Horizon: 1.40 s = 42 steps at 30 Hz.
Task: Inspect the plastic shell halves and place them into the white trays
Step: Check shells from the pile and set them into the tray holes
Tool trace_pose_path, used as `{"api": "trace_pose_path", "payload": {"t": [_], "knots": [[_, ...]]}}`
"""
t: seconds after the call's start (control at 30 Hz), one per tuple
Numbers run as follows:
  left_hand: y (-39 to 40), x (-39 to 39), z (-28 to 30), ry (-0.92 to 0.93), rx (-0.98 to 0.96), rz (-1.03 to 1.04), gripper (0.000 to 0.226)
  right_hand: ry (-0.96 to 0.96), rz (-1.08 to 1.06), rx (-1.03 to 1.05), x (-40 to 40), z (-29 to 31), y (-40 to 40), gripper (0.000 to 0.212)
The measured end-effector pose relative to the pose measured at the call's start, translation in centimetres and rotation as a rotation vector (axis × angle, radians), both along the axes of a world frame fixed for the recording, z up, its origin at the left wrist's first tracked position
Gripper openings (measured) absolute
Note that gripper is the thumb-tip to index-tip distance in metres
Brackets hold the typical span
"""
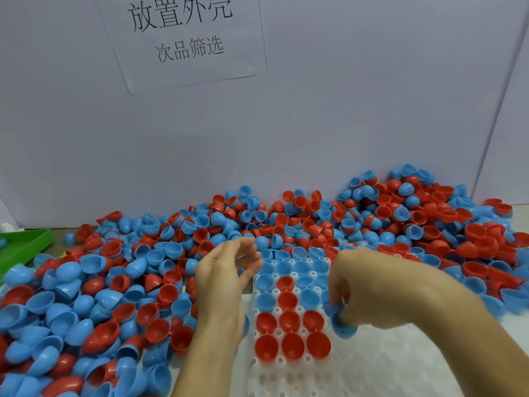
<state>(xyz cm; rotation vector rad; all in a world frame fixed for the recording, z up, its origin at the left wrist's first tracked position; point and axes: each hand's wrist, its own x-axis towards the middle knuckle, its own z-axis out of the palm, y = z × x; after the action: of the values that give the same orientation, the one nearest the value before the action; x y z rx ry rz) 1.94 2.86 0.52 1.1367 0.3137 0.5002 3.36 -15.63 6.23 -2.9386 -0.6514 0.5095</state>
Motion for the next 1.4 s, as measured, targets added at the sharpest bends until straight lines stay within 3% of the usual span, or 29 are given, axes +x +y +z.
{"api": "trace_pose_path", "payload": {"t": [0.17,0.5,0.6,0.7,0.77,0.87,1.03,1.13,1.4], "knots": [[1.0,0.0,-0.2,0.019,-0.009,0.1,0.039,0.014,0.003,-0.157,-0.4,-1.5,1.6,0.019],[1.0,0.1,-0.6,0.039,0.079,0.12,0.039,0.037,-0.028,-0.159,-0.5,-1.5,1.9,0.027],[0.9,-0.2,-0.3,0.067,0.182,0.18,0.033,0.08,-0.034,-0.121,-0.5,-0.6,1.3,0.029],[0.9,-0.8,0.6,0.063,0.385,0.227,0.024,-0.008,-0.033,-0.061,-0.7,-0.3,0.9,0.014],[1.3,-0.6,1.7,0.083,0.538,0.255,0.021,-0.064,-0.038,-0.011,-0.8,-0.2,0.9,0.019],[2.8,1.7,3.5,0.254,0.85,0.254,0.02,-0.101,-0.045,0.045,-0.7,-0.3,0.8,0.023],[6.0,7.9,3.7,0.78,1.292,0.014,0.084,-0.137,-0.034,0.124,-0.8,-0.2,0.7,0.023],[7.8,11.3,2.1,0.996,1.471,-0.095,0.104,-0.126,-0.02,0.163,-0.8,-0.3,0.6,0.023],[8.4,16.8,1.8,1.219,1.496,-0.111,0.104,-0.147,-0.018,0.217,-0.1,-0.7,0.0,0.023]]}}
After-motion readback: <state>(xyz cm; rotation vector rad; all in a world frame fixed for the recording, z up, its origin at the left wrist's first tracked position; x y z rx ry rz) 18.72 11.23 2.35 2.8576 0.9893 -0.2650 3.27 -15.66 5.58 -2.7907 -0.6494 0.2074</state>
